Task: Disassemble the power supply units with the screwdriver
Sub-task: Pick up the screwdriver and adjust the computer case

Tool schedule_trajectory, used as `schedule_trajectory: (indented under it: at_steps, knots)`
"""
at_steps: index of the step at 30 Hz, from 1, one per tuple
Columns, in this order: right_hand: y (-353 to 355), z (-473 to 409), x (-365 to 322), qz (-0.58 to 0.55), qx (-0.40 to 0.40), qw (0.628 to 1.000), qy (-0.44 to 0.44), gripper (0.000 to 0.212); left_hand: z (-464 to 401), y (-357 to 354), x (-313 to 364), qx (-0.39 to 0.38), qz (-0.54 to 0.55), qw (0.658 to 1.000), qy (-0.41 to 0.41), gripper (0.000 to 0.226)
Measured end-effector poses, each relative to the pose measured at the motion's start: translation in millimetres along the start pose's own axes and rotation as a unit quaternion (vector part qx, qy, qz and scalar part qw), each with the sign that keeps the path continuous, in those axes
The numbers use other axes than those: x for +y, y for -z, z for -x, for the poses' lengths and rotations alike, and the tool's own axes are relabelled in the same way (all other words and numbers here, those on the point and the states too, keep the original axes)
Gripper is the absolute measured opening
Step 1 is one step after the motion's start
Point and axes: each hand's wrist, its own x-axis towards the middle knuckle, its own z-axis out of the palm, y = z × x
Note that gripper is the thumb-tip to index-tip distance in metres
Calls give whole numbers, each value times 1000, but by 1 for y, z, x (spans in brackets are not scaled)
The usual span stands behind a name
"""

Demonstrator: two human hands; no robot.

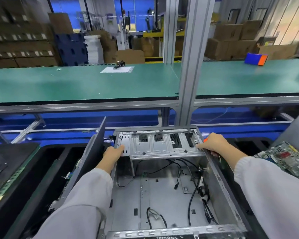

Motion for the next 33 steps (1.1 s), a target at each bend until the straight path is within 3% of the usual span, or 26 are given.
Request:
schedule_trajectory:
  at_steps: [11,16,19,26,30,33]
  knots:
    - [-5,-20,5,-8,4,999,31,31,-8,-1,2,16,35,999,-29,38]
    - [16,-18,10,4,62,997,49,38,1,4,21,19,51,995,-82,28]
    - [45,-12,13,-19,126,989,80,45,13,8,48,64,51,985,-151,27]
    - [74,8,12,-74,338,920,186,49,52,11,92,207,127,929,-279,56]
    - [51,10,18,-145,421,863,237,33,61,8,85,228,178,888,-358,34]
    - [20,8,27,-197,437,837,264,21,59,2,62,213,189,898,-337,67]
